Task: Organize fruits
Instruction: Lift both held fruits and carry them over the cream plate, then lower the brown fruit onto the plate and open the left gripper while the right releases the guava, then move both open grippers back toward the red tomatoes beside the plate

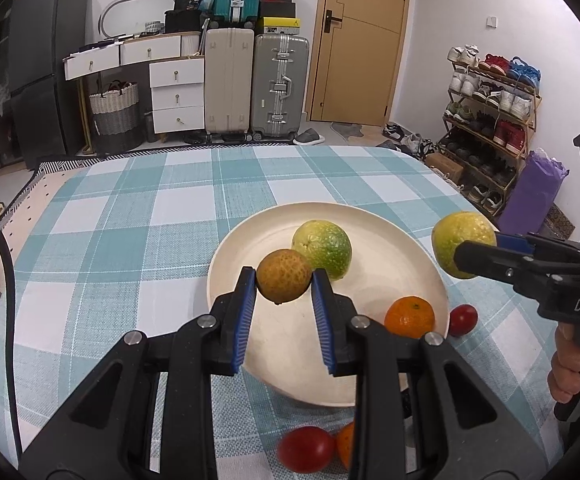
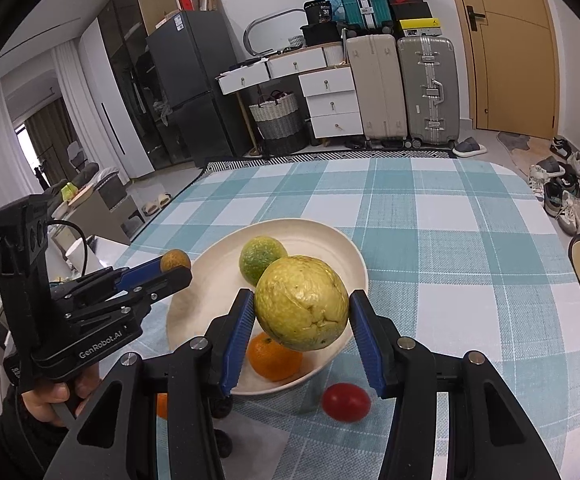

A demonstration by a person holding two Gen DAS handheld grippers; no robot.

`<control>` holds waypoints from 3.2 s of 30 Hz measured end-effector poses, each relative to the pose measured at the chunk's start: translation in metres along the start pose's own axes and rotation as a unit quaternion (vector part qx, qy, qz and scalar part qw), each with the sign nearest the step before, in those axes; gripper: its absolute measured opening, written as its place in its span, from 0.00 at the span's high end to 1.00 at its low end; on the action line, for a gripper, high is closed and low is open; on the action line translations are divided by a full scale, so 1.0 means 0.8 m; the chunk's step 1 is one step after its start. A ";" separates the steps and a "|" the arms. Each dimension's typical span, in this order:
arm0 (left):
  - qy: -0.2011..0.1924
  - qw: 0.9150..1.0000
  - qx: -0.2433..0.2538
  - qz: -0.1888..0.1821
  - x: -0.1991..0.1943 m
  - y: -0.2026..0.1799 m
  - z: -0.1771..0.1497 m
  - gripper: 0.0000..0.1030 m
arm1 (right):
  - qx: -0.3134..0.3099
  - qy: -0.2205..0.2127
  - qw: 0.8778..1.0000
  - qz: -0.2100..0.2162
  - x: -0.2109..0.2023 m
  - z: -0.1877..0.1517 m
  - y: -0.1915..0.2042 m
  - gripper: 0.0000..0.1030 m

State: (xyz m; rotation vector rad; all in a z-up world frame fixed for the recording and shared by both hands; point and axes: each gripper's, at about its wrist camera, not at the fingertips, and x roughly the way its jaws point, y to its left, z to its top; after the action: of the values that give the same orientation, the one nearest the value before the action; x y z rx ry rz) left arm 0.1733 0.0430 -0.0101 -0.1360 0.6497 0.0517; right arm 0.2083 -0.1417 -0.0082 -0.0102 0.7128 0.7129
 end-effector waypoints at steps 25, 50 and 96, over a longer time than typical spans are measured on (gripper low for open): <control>0.033 0.999 0.015 0.001 0.031 -0.003 -0.009 0.75 | 0.000 0.049 0.999 -0.003 0.059 0.001 -0.003 0.52; 0.017 1.000 0.013 -0.006 -0.010 -0.002 -0.017 0.34 | 0.003 0.033 0.998 -0.046 0.016 -0.013 -0.012 0.31; 0.032 0.999 0.033 0.023 -0.091 0.002 -0.076 0.01 | -0.020 0.056 0.998 -0.025 -0.028 -0.061 0.005 0.15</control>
State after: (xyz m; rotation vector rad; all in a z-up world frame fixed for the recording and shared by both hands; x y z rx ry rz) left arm 0.0789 0.0355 -0.0141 -0.0597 0.7179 0.0705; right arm 0.1651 -0.1637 -0.0311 -0.1050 0.8034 0.6816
